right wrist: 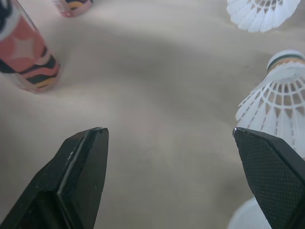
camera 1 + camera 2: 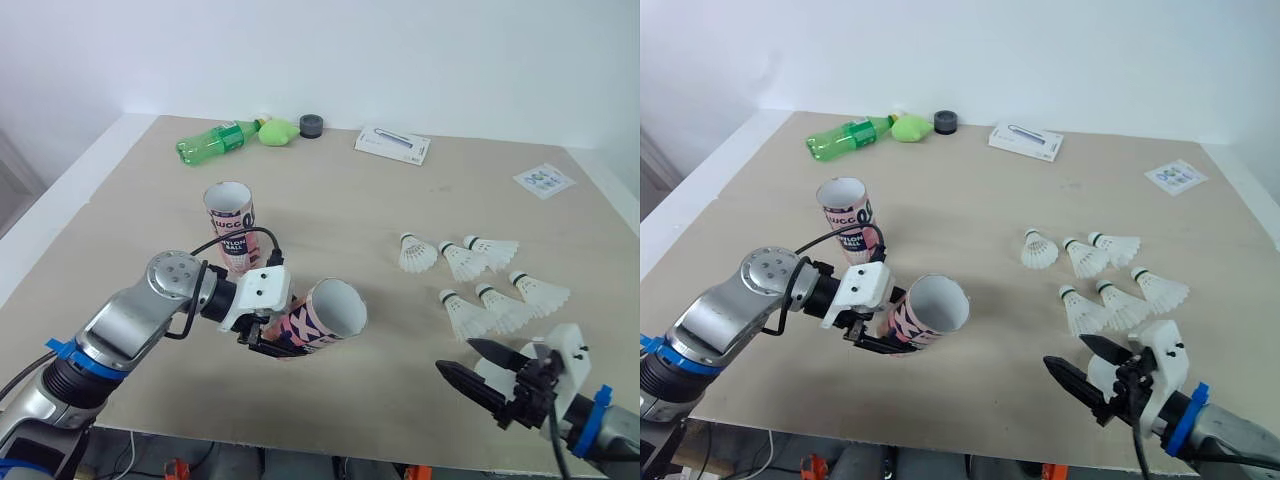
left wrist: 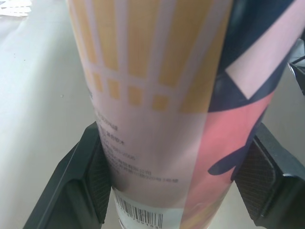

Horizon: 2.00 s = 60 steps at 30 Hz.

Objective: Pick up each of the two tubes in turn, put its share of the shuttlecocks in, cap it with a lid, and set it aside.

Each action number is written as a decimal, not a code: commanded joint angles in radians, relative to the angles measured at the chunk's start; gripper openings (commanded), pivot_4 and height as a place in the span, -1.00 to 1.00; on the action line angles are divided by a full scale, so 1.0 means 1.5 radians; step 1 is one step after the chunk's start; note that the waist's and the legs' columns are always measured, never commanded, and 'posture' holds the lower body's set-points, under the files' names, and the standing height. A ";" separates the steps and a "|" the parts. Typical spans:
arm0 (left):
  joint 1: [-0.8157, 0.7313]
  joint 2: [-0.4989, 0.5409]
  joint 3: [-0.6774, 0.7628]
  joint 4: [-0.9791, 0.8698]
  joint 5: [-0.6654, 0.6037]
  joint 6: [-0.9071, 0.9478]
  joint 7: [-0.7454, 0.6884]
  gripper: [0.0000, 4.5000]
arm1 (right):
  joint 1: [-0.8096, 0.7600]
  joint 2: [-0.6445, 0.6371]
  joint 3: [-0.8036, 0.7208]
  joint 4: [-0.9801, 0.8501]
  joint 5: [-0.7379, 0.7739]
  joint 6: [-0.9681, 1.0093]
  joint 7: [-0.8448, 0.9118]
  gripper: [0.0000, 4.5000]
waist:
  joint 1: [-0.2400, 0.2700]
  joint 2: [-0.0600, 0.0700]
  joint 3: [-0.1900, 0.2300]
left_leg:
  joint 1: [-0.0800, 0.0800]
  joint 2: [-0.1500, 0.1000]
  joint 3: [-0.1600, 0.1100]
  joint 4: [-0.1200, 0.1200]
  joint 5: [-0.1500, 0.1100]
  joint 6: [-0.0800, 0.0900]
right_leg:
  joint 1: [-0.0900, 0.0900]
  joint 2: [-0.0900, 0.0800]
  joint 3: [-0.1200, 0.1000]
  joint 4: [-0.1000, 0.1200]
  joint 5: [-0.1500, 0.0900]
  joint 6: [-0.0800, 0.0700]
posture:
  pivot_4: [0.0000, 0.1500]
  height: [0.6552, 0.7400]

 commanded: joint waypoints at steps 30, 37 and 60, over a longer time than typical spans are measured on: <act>-0.034 -0.056 -0.027 0.110 0.088 -0.034 0.037 0.39 | -0.202 0.034 0.142 0.169 -0.179 -0.083 -0.094 0.52 | 0.000 0.007 -0.004 | 0.002 -0.001 0.000 0.001 0.001 0.001 | 0.002 0.000 0.001 0.000 0.001 0.000 | 1.00 0.75; -0.030 -0.054 -0.026 0.105 0.089 -0.033 0.041 0.39 | -0.201 0.037 0.145 0.164 -0.168 -0.090 -0.069 -0.94 | 0.000 0.007 -0.004 | 0.002 -0.001 0.000 0.001 0.001 0.001 | 0.002 0.000 0.001 0.000 0.001 0.000 | 1.00 0.75; -0.055 -0.080 -0.040 0.162 0.106 -0.066 0.020 0.39 | -0.482 -0.280 0.143 0.066 0.008 -0.098 0.221 -0.94 | 0.000 0.007 -0.004 | 0.003 -0.002 0.000 0.000 0.002 0.002 | 0.004 -0.001 0.001 -0.002 0.002 0.001 | 1.00 0.75</act>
